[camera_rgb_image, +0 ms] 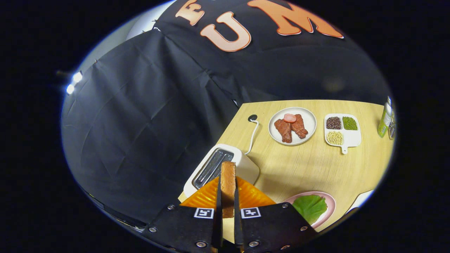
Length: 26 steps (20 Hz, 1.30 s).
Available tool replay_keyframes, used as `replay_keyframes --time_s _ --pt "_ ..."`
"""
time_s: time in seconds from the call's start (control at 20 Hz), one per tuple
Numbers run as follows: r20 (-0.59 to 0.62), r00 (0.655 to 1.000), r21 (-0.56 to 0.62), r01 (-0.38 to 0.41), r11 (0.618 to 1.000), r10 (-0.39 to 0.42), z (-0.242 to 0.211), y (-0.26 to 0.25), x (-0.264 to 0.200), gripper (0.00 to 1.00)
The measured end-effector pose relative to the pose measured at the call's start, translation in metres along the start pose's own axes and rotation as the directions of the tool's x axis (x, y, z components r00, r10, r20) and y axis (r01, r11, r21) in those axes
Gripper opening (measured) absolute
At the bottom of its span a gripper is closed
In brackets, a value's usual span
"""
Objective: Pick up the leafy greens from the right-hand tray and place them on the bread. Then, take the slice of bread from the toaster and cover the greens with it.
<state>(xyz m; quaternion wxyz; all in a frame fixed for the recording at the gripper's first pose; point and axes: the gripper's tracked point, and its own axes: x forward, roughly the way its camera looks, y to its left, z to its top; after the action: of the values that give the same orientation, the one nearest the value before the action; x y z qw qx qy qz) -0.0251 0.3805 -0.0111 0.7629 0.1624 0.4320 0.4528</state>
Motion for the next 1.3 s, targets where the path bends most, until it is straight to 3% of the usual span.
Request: replay_keyframes --time_s 0.6,1.3 --pt "0.015 1.000 0.083 -0.001 0.997 -0.001 -0.046 -0.064 -0.031 0.14" --pt "-0.050 0.997 0.151 0.069 0.986 -0.062 -0.124 -0.154 -0.022 0.14"
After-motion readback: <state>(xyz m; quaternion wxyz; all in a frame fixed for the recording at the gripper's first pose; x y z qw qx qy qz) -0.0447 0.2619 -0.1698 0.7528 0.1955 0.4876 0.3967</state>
